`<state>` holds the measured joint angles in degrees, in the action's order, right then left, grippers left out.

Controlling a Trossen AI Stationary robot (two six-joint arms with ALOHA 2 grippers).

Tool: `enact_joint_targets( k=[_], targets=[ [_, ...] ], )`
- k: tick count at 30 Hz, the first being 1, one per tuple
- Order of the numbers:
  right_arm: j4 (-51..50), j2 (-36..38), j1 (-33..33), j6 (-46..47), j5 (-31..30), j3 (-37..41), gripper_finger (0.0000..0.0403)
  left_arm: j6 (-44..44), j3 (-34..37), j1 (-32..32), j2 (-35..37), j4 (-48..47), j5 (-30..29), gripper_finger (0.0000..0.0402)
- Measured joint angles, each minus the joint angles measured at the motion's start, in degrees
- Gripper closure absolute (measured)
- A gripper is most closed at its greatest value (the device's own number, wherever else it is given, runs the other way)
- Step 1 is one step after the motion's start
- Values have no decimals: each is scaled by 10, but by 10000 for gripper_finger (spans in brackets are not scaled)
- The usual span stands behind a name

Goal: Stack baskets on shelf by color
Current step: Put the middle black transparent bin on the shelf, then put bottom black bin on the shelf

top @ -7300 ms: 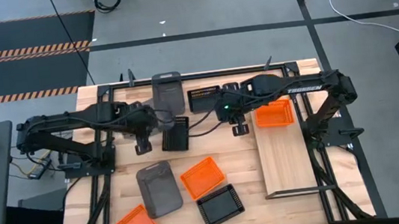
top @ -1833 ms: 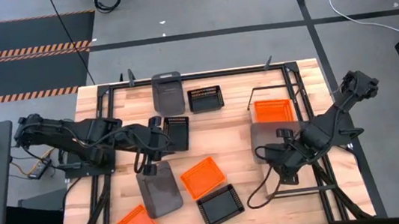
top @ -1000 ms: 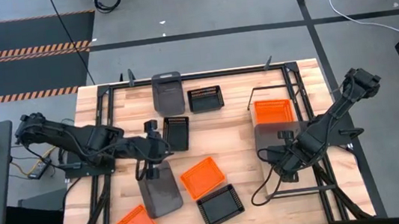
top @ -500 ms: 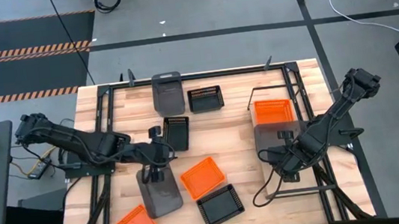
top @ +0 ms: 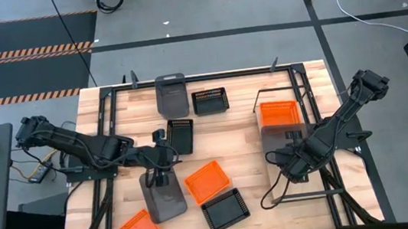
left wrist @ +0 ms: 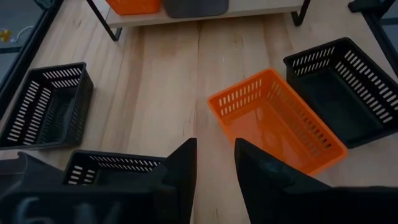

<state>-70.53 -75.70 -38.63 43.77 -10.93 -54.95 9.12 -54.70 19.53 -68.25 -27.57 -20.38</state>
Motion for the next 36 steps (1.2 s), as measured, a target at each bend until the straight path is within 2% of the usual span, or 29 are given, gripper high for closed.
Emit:
enact_joint_targets(
  k=[4,9,14,17,20,24,30,36],
  targets=[
    [1,0,0,2,5,-15,271,9,0,0,0,0,0,285],
    [25,0,2,-6,-12,-76,270,24,0,7,0,-1,0,285],
    [82,-4,12,-83,-67,-140,270,74,0,14,0,-3,1,285],
    [121,-23,30,-136,-76,-169,270,95,0,13,0,-17,-3,285],
    [146,-65,51,-193,-71,-197,270,98,0,13,0,-39,-26,285],
    [158,-148,77,-255,-32,-249,270,102,0,11,0,-58,-46,285],
    [155,-275,96,-323,15,-375,270,113,0,10,0,-58,-46,285],
    [118,-371,96,-349,53,-493,270,131,0,10,0,-78,-43,285]
  ],
)
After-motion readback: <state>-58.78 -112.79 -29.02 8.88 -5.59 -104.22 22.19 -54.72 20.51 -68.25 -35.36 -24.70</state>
